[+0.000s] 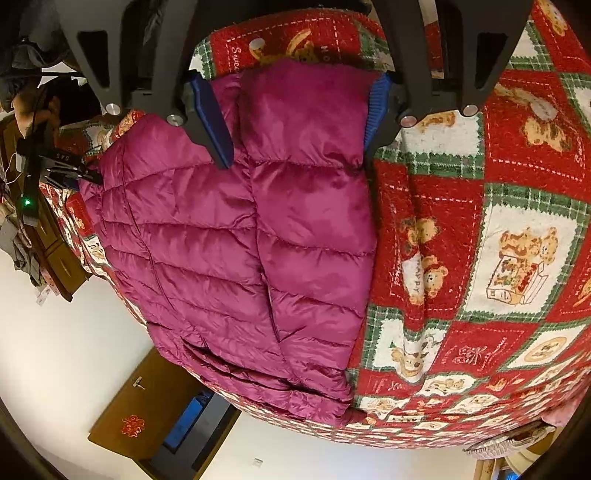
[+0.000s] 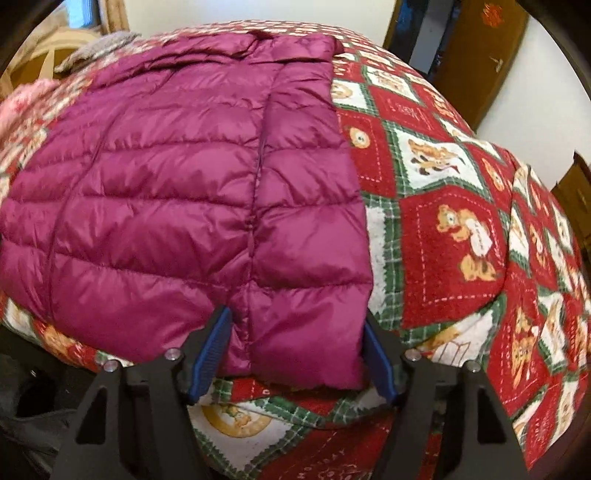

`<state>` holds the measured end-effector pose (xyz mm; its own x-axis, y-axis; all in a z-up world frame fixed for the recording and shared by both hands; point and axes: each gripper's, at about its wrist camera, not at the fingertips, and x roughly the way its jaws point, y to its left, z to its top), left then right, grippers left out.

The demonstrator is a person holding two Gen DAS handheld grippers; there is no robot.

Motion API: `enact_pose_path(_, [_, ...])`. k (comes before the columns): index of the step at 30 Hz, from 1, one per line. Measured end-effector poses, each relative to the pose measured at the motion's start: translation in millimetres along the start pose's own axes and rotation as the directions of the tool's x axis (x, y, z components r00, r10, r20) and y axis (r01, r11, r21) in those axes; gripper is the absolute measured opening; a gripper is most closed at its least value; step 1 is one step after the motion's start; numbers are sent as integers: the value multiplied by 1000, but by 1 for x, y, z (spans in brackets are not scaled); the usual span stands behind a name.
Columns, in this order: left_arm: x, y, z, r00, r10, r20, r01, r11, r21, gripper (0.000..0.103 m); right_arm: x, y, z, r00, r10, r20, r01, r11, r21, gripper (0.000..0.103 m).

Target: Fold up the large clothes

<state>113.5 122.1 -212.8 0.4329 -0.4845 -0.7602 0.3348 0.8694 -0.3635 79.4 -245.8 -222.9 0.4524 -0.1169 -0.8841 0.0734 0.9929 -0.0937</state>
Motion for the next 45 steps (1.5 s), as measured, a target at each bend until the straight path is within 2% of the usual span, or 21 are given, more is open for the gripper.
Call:
enact_pose_path(1, [-1,-2,-1,1000,5,1,-5,1000,14,66,0,1,-1,1000,16,-3,-16,1000,-6,38])
enact_pose_path(2, [-1,-4,-1,1000,22,0,-22,999,31,56,1,0,-2,997,77,-20,-77,997,9,31])
enact_pose_path(3, [0,-5,-1,999,42,-1,-42,998,43,40,1,-3,-3,994,109,-21,-108,993,38,28])
enact_pose_path(4, [0,-5,-1,998,57,-4,-57,997,48,34,1,-5,-4,993,117,-20,-116,992,50,22])
enact_pose_path(6, [-2,-2,0,1000,22,-8,-22,999,28,19,-5,-8,-5,988,157,0,-156,984,82,18])
enact_pose_path(8, [-7,3,2,999,-34,2,34,999,-12,15,-13,-14,-5,980,196,37,-199,974,110,15])
enact_pose_path(11, [-16,4,5,996,-81,40,83,996,-40,9,-27,-25,-5,962,254,103,-267,952,149,12])
enact_pose_path(15, [-33,3,13,981,-162,103,168,984,-58,7,-49,-35,-4,928,319,192,-354,916,188,10])
enact_pose_path(19, [-55,-3,20,960,-219,174,227,973,-29,7,-64,-36,4,896,372,243,-420,887,190,10])
enact_pose_path(23, [-80,-7,21,930,-279,239,281,959,26,7,-81,-29,5,891,372,261,-419,895,152,10])
enact_pose_path(27, [-94,-10,19,903,-337,266,331,941,69,7,-87,-35,1,886,376,271,-423,895,143,10])
enact_pose_path(31, [-99,-20,17,895,-363,260,345,932,113,7,-93,-44,-4,880,382,283,-435,886,157,10])
enact_pose_path(34, [-107,-26,20,889,-376,261,351,926,140,7,-101,-54,-6,866,399,301,-462,869,178,10])
enact_pose_path(35, [-114,-27,21,878,-399,266,372,917,147,7,-106,-59,-6,855,413,314,-482,856,188,10])
enact_pose_path(38, [-146,-34,23,825,-481,298,437,876,203,7,-124,-70,-3,818,450,357,-538,820,198,10])
enact_pose_path(42, [-183,-38,38,778,-506,371,429,861,275,7,-149,-86,15,775,451,442,-573,796,193,10])
enact_pose_path(45, [-200,-24,56,696,-528,487,452,849,275,7,-150,-90,38,749,454,483,-597,779,193,10])
